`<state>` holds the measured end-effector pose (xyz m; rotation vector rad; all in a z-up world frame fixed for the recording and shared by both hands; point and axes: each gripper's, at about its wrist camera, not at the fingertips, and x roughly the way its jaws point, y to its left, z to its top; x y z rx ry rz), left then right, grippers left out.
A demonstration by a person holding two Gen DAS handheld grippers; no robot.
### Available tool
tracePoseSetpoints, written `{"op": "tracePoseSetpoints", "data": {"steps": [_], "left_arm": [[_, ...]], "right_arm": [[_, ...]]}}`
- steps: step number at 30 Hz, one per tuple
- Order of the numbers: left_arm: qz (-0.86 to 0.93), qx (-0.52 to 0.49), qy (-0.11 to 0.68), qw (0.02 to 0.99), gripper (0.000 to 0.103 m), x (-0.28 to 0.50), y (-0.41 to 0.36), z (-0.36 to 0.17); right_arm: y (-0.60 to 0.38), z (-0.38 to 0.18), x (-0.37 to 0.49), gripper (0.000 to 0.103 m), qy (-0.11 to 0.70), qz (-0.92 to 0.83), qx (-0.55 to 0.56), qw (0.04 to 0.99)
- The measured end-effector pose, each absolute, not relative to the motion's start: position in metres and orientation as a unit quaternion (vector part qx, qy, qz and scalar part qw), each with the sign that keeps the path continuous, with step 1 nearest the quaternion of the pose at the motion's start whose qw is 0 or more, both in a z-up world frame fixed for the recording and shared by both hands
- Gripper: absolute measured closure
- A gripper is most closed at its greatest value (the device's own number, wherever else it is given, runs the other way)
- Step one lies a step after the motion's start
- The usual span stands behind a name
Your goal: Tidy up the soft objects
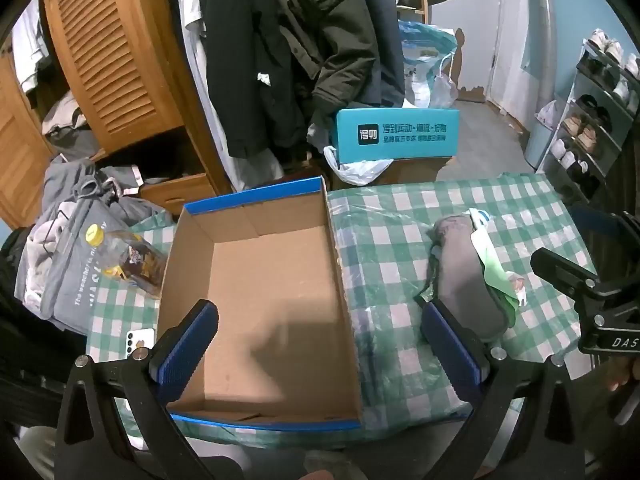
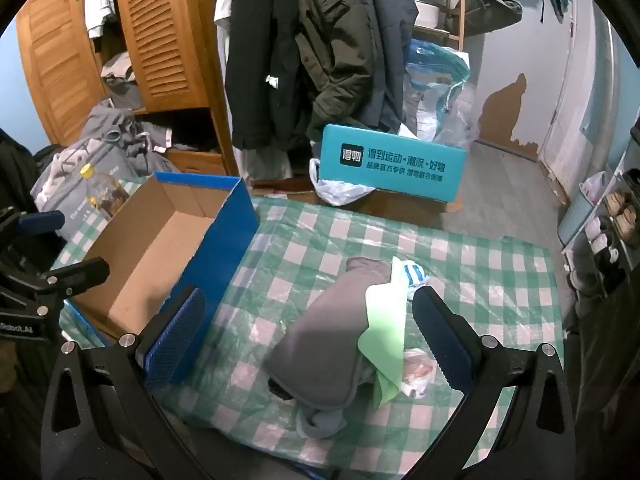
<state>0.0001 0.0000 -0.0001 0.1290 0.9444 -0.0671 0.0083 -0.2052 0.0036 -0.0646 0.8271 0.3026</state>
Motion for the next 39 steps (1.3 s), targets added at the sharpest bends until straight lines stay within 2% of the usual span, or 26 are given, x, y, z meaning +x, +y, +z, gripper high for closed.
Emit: {"op": "tracePoseSetpoints", "data": {"steps": [39], "left_arm": [[-0.029, 0.065, 0.457, 0.887, 0.0, 0.0003, -0.0013, -0.005]], "right_arm": [[-0.2044, 0.004, 0.0063, 0.001, 0.404, 0.145, -0.036, 0.902]]}}
